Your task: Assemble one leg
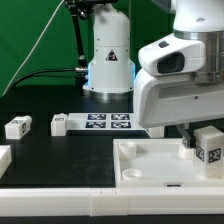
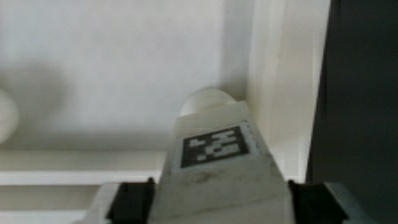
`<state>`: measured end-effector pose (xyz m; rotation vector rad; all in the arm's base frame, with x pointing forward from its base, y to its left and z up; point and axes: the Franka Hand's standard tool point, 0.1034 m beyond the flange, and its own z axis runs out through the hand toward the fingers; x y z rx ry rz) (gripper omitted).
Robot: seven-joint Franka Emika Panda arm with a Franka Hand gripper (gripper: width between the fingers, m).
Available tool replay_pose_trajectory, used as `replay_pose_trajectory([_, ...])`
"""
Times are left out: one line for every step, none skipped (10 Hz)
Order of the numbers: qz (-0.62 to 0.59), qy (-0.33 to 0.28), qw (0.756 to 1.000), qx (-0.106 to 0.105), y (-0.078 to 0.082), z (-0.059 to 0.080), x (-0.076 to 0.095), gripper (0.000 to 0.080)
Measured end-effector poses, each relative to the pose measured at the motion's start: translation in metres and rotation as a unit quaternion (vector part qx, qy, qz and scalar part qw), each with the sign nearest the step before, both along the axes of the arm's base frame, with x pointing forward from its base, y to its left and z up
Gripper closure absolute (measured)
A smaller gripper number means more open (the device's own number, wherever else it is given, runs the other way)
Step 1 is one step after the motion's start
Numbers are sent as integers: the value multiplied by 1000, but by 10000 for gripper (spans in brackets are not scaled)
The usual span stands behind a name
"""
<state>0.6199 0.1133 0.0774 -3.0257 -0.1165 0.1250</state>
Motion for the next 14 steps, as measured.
replay_pose_trajectory([0, 0, 1000, 0, 0, 0, 0, 510])
replay_pose_trajectory([-10, 1, 1000, -1, 0, 0, 0, 510])
replay_pose_trajectory([-11, 1, 1000, -1, 0, 0, 0, 510])
replay_pose_trajectory([-56, 7, 998, -3, 1, 0, -1, 510])
replay_pose_trajectory([-147, 17, 989, -10, 2, -1, -1, 510])
replay_pose_trajectory([-231, 27, 972, -18, 3, -1, -1, 510])
replay_pose_trajectory([-290, 33, 956, -23, 3, -1, -1, 510])
replay_pose_trajectory([-333, 38, 942, -27, 3, -1, -1, 509])
replay_pose_trajectory([-395, 45, 917, -32, 4, -1, -2, 509])
replay_pose_trajectory([-447, 51, 892, -38, 4, -1, -2, 509])
replay_pose_trajectory([-502, 56, 862, -43, 5, -1, -2, 509])
replay_pose_trajectory([-549, 62, 832, -46, 5, -1, -2, 509])
replay_pose_trajectory([-593, 67, 801, -50, 5, -1, -2, 509])
replay_pose_trajectory([-624, 70, 777, -52, 5, -1, -1, 509])
